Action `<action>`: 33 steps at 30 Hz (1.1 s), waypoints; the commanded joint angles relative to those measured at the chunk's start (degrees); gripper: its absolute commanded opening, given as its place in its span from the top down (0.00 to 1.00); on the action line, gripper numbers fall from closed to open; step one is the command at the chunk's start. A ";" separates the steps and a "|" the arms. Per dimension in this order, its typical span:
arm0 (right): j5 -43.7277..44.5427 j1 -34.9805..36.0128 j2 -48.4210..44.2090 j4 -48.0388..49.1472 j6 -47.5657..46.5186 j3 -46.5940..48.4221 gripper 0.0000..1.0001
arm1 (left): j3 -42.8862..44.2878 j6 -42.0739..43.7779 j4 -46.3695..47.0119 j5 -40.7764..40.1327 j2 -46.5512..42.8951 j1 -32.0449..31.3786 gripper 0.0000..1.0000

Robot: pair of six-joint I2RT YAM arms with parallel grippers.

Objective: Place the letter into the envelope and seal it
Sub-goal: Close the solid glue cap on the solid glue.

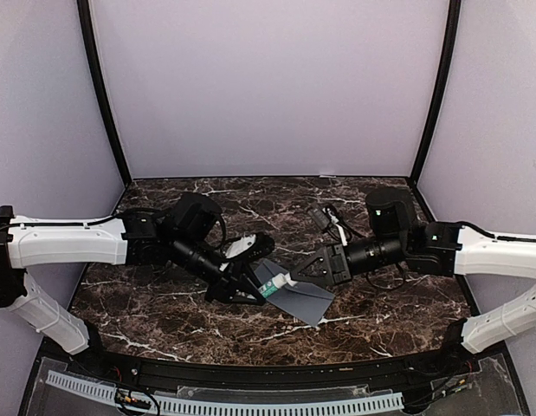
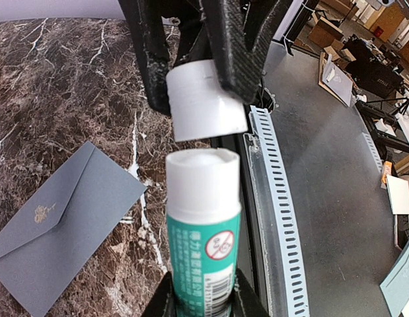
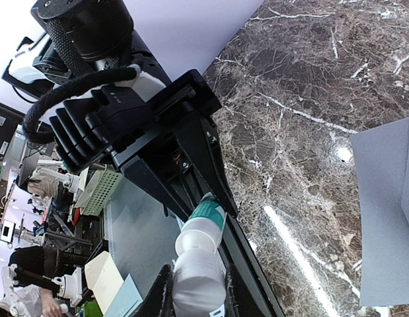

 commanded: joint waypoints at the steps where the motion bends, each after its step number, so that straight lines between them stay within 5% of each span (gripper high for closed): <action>1: -0.14 0.57 0.40 2.93 0.08 0.44 0.88 | 0.03 0.97 -0.47 1.03 -0.24 -0.37 1.00; 33: -1.55 0.72 2.57 6.25 1.25 0.53 0.90 | -0.05 0.98 -0.51 1.62 -0.06 -0.37 1.00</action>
